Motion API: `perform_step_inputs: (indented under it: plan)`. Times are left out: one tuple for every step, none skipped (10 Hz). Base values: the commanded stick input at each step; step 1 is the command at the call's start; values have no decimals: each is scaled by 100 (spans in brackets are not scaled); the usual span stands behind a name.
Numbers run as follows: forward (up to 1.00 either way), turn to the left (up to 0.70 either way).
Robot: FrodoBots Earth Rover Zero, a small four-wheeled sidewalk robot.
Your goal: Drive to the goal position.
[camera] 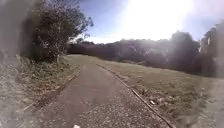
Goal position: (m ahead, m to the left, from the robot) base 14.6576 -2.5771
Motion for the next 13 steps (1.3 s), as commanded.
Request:
perform_step_inputs:
  plan:
    - [45,0]
    - [45,0]
    - [45,0]
    - [45,26]
    - [45,27]
    - [45,27]
    - [45,27]
    - [45,27]
    - [45,27]
    - [45,27]
    - [45,27]
    - [45,27]
    - [45,27]
